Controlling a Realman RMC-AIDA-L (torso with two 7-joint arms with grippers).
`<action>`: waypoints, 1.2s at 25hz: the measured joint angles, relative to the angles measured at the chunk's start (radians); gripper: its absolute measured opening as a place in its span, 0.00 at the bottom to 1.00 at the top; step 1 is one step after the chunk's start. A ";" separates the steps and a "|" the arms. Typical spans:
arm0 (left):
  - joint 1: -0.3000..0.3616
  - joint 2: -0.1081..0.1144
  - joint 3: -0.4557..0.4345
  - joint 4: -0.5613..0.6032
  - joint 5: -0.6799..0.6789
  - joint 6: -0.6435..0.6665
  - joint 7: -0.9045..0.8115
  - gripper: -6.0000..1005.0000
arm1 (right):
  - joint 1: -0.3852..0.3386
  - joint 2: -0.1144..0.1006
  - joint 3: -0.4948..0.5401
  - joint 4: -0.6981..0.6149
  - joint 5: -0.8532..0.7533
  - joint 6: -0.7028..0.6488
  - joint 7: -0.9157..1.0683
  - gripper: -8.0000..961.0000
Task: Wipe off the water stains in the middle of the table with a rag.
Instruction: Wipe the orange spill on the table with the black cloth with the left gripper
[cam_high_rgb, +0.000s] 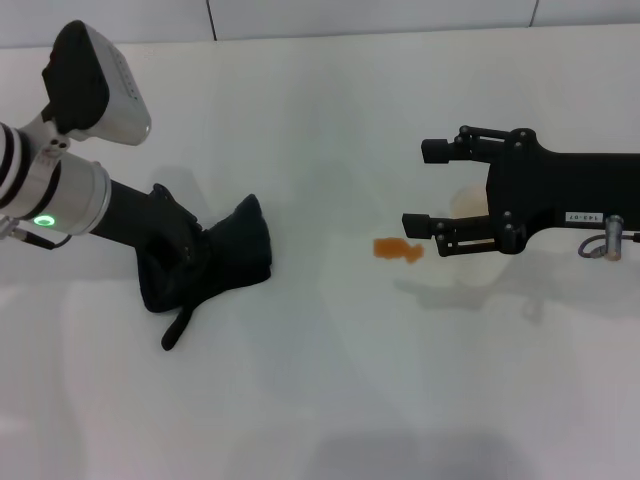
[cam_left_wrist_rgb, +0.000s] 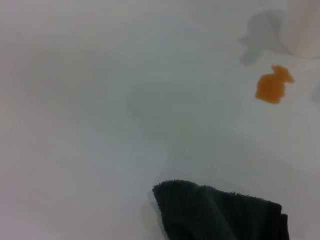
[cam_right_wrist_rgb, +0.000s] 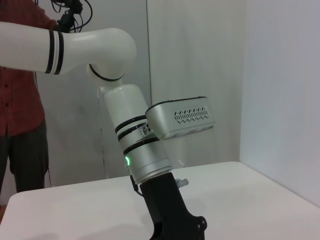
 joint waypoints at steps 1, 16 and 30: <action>0.000 0.000 0.000 0.000 -0.003 0.001 0.001 0.11 | 0.000 0.000 0.000 0.000 0.000 0.000 0.000 0.89; -0.114 -0.001 0.000 -0.154 -0.188 -0.181 0.142 0.09 | -0.006 0.000 -0.001 0.002 0.026 0.000 -0.009 0.89; -0.188 -0.010 0.202 -0.290 -0.431 -0.262 0.228 0.09 | -0.011 0.000 -0.014 0.001 0.050 -0.002 -0.029 0.89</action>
